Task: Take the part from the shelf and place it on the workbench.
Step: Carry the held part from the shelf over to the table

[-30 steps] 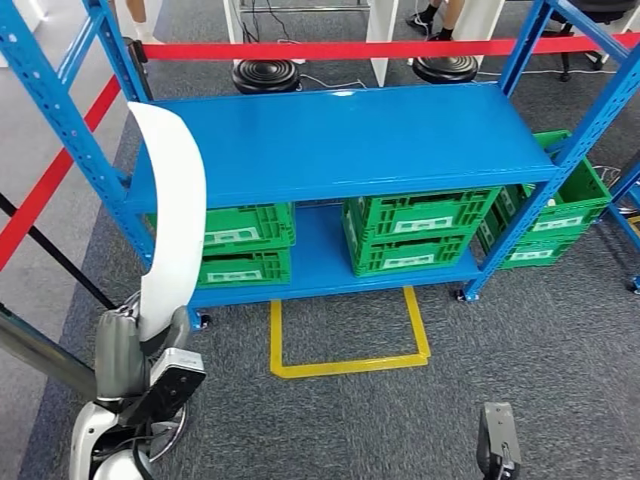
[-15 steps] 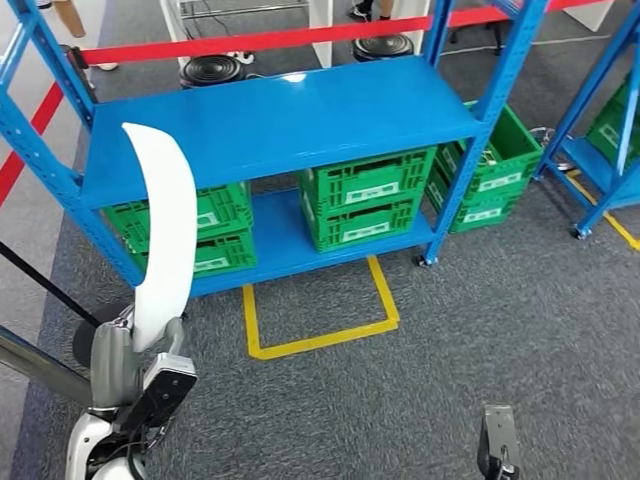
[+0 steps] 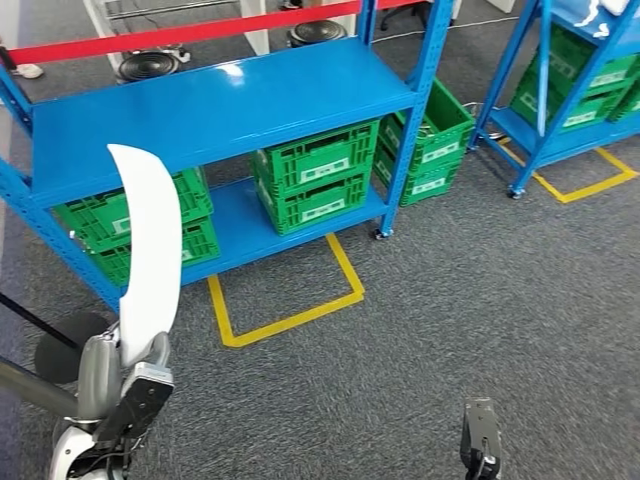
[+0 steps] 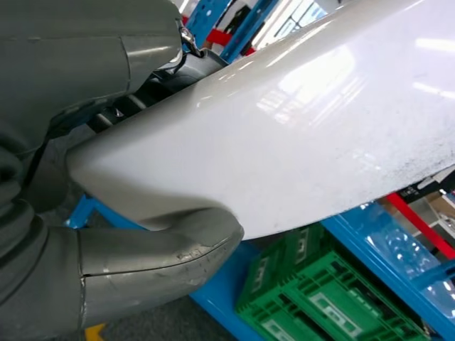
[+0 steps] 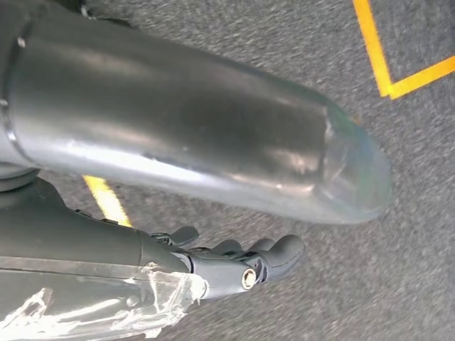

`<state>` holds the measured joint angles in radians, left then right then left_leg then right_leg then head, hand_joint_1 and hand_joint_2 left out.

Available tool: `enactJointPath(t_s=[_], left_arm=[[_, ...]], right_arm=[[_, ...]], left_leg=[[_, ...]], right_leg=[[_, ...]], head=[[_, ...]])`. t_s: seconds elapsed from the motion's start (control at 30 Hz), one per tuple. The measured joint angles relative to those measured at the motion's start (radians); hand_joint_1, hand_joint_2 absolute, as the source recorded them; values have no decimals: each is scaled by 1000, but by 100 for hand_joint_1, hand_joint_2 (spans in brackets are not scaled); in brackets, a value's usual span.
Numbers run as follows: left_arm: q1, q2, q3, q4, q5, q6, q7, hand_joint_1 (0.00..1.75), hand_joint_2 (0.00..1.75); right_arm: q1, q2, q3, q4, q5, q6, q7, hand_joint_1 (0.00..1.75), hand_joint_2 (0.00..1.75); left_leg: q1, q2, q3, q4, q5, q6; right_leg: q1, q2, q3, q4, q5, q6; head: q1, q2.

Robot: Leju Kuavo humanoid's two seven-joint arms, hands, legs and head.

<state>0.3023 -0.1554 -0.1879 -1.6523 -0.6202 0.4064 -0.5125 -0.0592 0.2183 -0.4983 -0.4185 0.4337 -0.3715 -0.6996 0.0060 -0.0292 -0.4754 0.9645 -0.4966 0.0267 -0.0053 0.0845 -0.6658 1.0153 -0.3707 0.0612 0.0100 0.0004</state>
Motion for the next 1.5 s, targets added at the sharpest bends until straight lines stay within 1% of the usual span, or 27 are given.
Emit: enactJointPath(t_s=[0.07,0.13,0.17,0.2,0.23,0.3,0.33,0.37,0.47,0.53,0.6,0.63,0.7,0.77,0.8,0.83,0.9,0.97,1.03,1.1,1.17,1.2,1.27,1.37,1.4,1.47,1.5], left_arm=[[7,-5,18,-5,14,-5,-10,175,175],[12,-10,38,-7,32,-10,-19,175,175],[12,-13,47,-7,43,-13,-23,175,175],[12,-16,56,-7,58,-14,-28,175,175],[11,-21,64,-7,78,-14,-36,175,175],[3,-30,78,-7,125,-12,-57,175,175],[-1,-34,82,-7,142,-9,-66,175,175],[-6,-37,86,-7,154,-6,-74,175,175],[-16,-44,93,-5,170,0,-93,175,175],[-21,-47,96,-4,175,2,-99,175,175],[-22,-47,100,-3,177,3,-102,175,175],[-22,-47,102,-1,178,3,-102,175,175],[-22,-47,104,1,189,3,-106,175,175],[-25,-48,105,2,212,1,-114,175,175],[-28,-48,105,3,222,-1,-117,175,175],[-32,-48,104,4,229,-6,-120,175,175],[-36,-47,102,10,227,-18,-118,175,175],[-39,-46,95,14,215,-36,-110,175,175],[-41,-46,85,15,206,-51,-103,175,175],[-42,-44,78,17,205,-64,-98,175,175],[-42,-42,74,22,209,-77,-96,175,175],[-44,-41,72,26,212,-82,-95,175,175],[-50,-40,68,33,218,-95,-95,175,175],[-61,-38,58,41,219,-114,-95,175,175],[-63,-37,54,44,219,-117,-95,175,175],[-70,-35,47,51,216,-121,-95,175,175],[-74,-35,43,54,214,-122,-95,175,175]], right_arm=[[-3,3,-1,2,-6,-2,1,0,0],[-5,3,-7,5,-18,3,3,0,0],[-4,3,-13,7,-24,6,3,0,0],[-2,3,-21,8,-29,8,4,0,0],[1,3,-29,9,-35,11,4,0,0],[2,3,-47,10,-43,20,3,0,0],[1,3,-55,10,-46,24,2,0,0],[0,3,-62,10,-47,26,1,0,0],[9,3,-81,10,-49,27,0,0,0],[12,3,-91,10,-49,27,0,0,0],[10,3,-97,10,-49,27,0,0,0],[11,3,-98,10,-49,28,0,0,0],[14,3,-101,10,-50,28,0,0,0],[16,3,-108,10,-54,30,0,0,0],[16,3,-112,9,-57,33,0,0,0],[15,4,-118,8,-59,37,-1,0,0],[18,4,-130,7,-64,47,-1,0,0],[28,3,-148,7,-72,60,-1,0,0],[36,4,-168,7,-77,76,-1,0,0],[36,5,-186,8,-76,87,-1,0,0],[36,4,-205,9,-76,100,0,0,0],[38,4,-215,11,-75,107,1,0,0],[41,4,-234,14,-70,116,1,0,0],[37,4,-253,18,-58,121,1,0,0],[36,4,-259,18,-56,123,1,0,0],[36,4,-271,21,-53,128,0,0,0],[38,4,-277,22,-49,130,1,0,0]], left_leg=[[-1,23,-13,0,13,9],[-3,49,-27,1,23,10],[-4,61,-32,1,26,9],[-4,72,-35,1,29,8],[-4,84,-37,1,31,6],[-8,105,-37,3,32,0],[-11,115,-38,5,32,-5],[-14,124,-39,6,33,-9],[-15,143,-43,11,30,-23],[-11,105,-66,65,-11,-34],[-7,55,-124,191,-80,-40],[-6,44,-154,253,-104,-41],[-5,35,-175,293,-97,-41],[-1,18,-128,194,-24,-41],[3,-10,-98,129,7,-43],[8,-36,-76,76,25,-43],[11,-65,-65,39,27,-39],[10,-45,-70,38,29,-26],[10,-19,-71,36,33,-12],[5,10,-72,35,34,-4],[2,41,-72,35,33,-2],[1,55,-72,35,33,-1],[-1,78,-70,35,31,-2],[-7,105,-67,36,27,-10],[-9,114,-66,35,28,-15],[-10,130,-66,34,27,-25],[-9,124,-68,41,21,-29]], right_leg=[[1,-53,-49,117,-75,8],[0,-76,-95,252,-142,15],[-1,-79,-95,280,-152,17],[-1,-81,-73,265,-144,17],[-1,-87,-30,209,-122,15],[4,-126,74,56,-82,8],[7,-143,107,2,-72,1],[10,-153,121,-24,-70,-5],[11,-126,112,-30,-63,-28],[6,-103,106,-35,-53,-43],[3,-79,97,-36,-47,-50],[3,-66,92,-36,-45,-51],[2,-40,87,-34,-41,-48],[0,-12,85,-30,-38,-42],[0,1,82,-25,-38,-37],[0,13,74,-19,-37,-31],[-2,33,57,-11,-31,-18],[-6,41,42,-10,-25,-6],[-3,-7,16,31,-50,3],[-1,-64,-40,151,-111,10],[-2,-78,-93,270,-155,13],[-2,-79,-96,283,-153,13],[0,-90,-39,188,-103,7],[11,-145,63,9,-52,-10],[14,-150,70,-6,-51,-15],[14,-128,67,-9,-44,-27],[12,-117,68,-14,-40,-33]], head=[[7,0],[9,0],[9,0],[9,0],[9,0],[10,0],[9,0],[9,0],[8,0],[6,0],[3,0],[2,0],[2,0],[2,0],[2,0],[1,0],[0,0],[0,0],[8,0],[17,0],[18,0],[18,0],[19,0],[18,0],[17,0],[17,0],[17,0]])
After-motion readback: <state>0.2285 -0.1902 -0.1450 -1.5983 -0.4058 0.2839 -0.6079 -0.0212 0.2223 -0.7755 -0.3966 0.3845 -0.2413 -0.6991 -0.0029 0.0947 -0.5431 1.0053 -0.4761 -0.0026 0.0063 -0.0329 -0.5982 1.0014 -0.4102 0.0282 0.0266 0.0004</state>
